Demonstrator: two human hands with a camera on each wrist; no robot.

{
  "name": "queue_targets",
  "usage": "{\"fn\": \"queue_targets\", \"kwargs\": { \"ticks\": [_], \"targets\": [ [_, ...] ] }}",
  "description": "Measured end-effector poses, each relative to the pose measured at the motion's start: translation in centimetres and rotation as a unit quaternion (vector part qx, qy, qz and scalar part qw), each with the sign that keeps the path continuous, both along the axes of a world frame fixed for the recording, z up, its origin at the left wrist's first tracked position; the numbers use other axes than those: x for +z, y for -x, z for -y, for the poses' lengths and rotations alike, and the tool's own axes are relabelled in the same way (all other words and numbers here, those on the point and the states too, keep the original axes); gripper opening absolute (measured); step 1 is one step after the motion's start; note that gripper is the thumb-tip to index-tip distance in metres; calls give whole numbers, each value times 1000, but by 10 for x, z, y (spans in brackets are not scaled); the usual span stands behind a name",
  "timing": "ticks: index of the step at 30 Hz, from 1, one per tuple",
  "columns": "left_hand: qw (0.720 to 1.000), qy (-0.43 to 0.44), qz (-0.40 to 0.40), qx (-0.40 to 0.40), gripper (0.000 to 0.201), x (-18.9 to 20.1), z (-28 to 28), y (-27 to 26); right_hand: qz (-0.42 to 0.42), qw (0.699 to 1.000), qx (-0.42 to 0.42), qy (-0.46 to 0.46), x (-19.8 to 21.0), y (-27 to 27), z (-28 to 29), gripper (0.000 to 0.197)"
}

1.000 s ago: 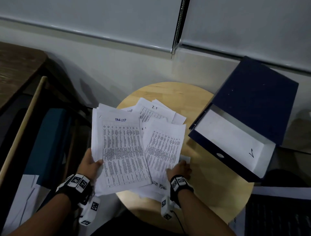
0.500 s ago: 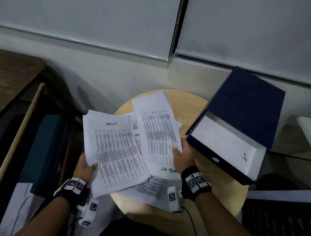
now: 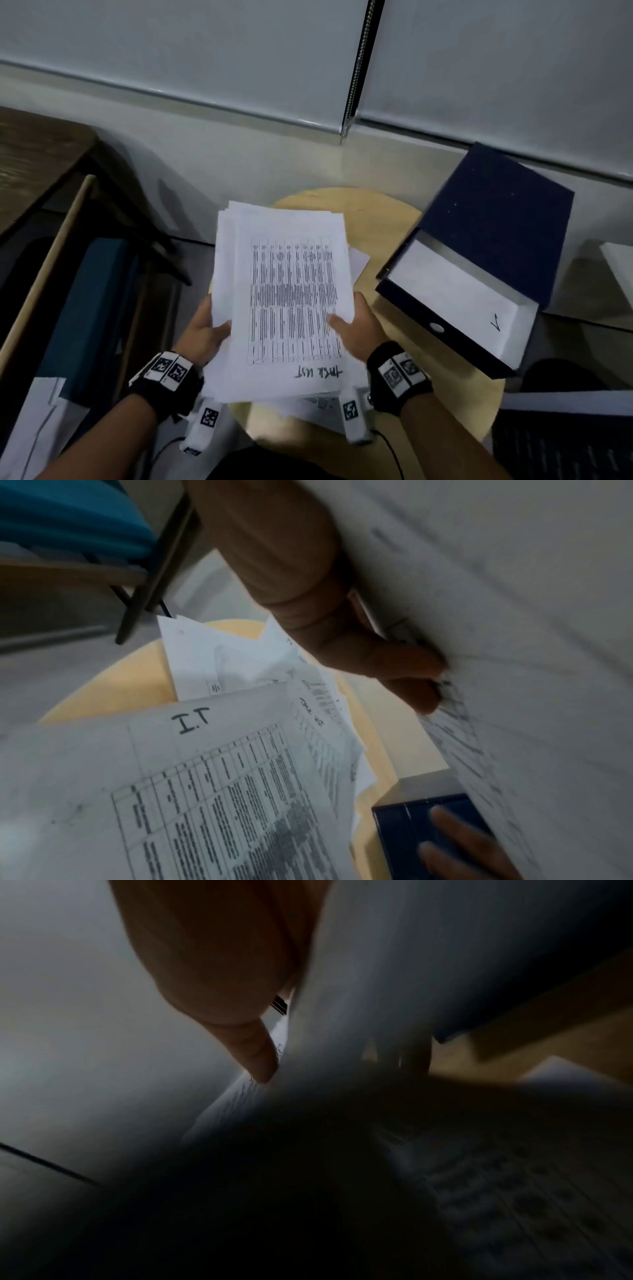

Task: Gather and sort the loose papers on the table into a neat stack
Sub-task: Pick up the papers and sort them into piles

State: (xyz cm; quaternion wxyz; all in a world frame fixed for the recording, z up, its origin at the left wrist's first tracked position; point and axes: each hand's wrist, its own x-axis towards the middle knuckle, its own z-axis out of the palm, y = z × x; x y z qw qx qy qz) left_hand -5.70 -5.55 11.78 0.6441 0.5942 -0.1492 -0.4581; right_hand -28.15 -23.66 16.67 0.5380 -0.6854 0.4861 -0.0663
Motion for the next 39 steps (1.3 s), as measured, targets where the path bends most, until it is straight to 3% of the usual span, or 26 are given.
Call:
{"fn": "queue_targets", "kwargs": {
  "ticks": [3,5,8,11,14,19,22,24,27,29,33,34,38,39],
  "targets": [
    [999,23,-40,-25,90,-3,4,4,37,991,-82,-100,-14,9,-11,56],
    [998,25,-51,-40,85,-8,7,6,75,973,-132,-171,-18,15,-13,49],
    [997,13,-58,-58,63,-14,14,12,98,959,-129,-233,-22,25,-12,28],
    [993,-64,-26,-91,48,-17,22,18,52,984,-96,-141,-18,29,-14,30],
    [971,-205,21,-119,11,-33,31,20,0,996,-83,-15,-9,32,-14,30],
    [931,-337,107,-88,15,-77,22,9,-2,988,-83,129,9,41,-5,33],
    [901,-371,197,-111,19,-97,12,1,-19,987,-84,136,14,48,3,35],
    [872,-401,250,-126,9,-101,10,-1,-25,989,-80,120,15,53,5,33],
    [822,-440,331,-145,45,-107,7,0,-31,991,-86,96,9,59,4,31],
    [817,-442,326,-173,55,-106,7,5,-22,992,-97,83,5,61,5,29],
    [789,-482,308,-224,28,-98,7,12,-13,991,-108,79,2,60,6,29],
    [799,-476,301,-211,20,-99,7,10,-12,991,-109,75,3,60,6,28],
    [909,-350,226,-28,20,-97,4,0,-11,991,-114,71,3,60,10,28],
    [921,-341,189,-1,19,-97,0,-3,-12,990,-116,73,2,60,11,28]
  ]
}}
